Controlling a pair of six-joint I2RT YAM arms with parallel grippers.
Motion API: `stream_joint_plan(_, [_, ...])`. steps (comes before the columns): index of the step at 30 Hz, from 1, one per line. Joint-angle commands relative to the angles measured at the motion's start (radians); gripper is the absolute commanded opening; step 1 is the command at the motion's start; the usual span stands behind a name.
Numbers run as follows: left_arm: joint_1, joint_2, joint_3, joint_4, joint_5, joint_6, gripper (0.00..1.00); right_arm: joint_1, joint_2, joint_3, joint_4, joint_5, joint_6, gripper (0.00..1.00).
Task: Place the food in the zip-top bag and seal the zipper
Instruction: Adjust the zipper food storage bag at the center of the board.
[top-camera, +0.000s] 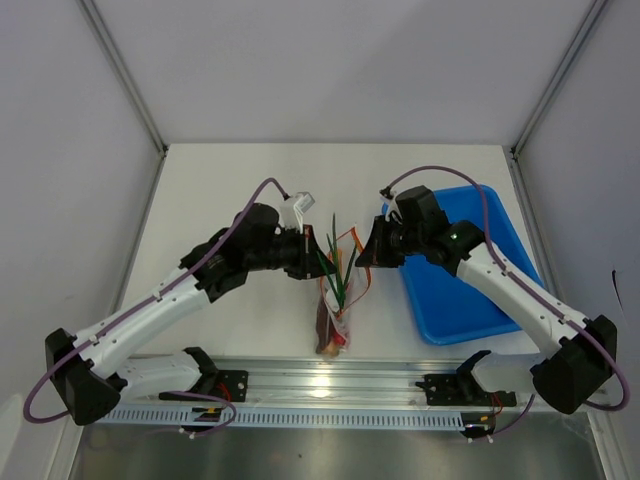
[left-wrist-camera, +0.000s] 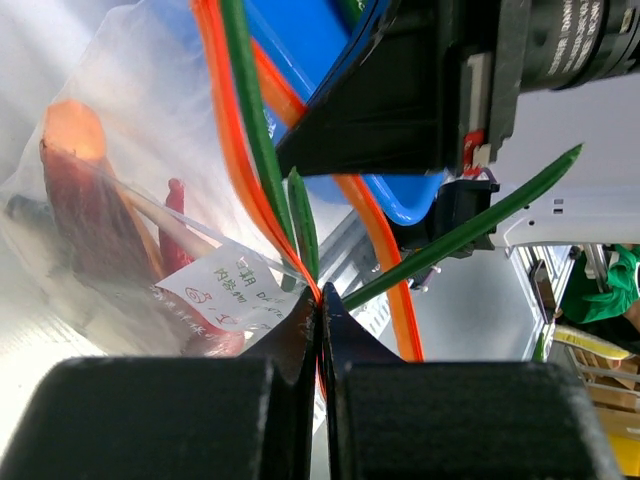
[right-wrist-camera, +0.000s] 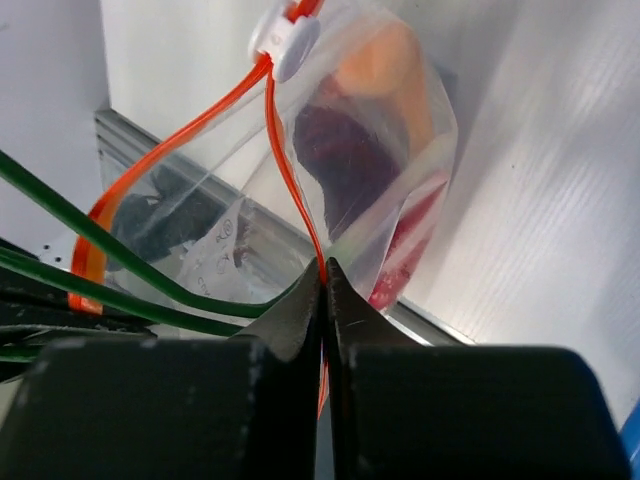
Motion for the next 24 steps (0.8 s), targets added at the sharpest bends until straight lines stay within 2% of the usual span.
stream_joint_plan(1, [0.008,0.008,0.104,0.015,0.011,0.032,0.00,0.036,0.015,0.108,0.032,0.062,-0.023,0.00])
stream_joint_plan(4, [0.011,0.006,0.181,-0.041,-0.003,0.061,0.00,0.070,0.040,0.245,-0.039,0.142,-0.071,0.00])
stream_joint_plan(8, [0.011,-0.046,0.239,-0.091,-0.005,0.070,0.01,0.093,0.008,0.327,-0.071,0.208,-0.095,0.00])
stream_joint_plan(13, [0.014,-0.075,0.144,-0.099,-0.005,0.060,0.00,0.093,-0.040,0.307,-0.109,0.229,-0.088,0.00])
stream_joint_plan(19, [0.035,0.006,-0.052,-0.067,-0.009,0.043,0.01,0.045,-0.011,0.146,-0.077,0.216,-0.102,0.00])
stream_joint_plan(22, [0.064,0.042,-0.051,-0.082,-0.015,0.049,0.01,0.038,0.012,0.149,-0.076,0.249,-0.131,0.00])
stream_joint_plan(24, [0.080,0.039,0.007,-0.102,-0.012,0.060,0.00,0.039,0.038,0.198,-0.109,0.257,-0.155,0.00])
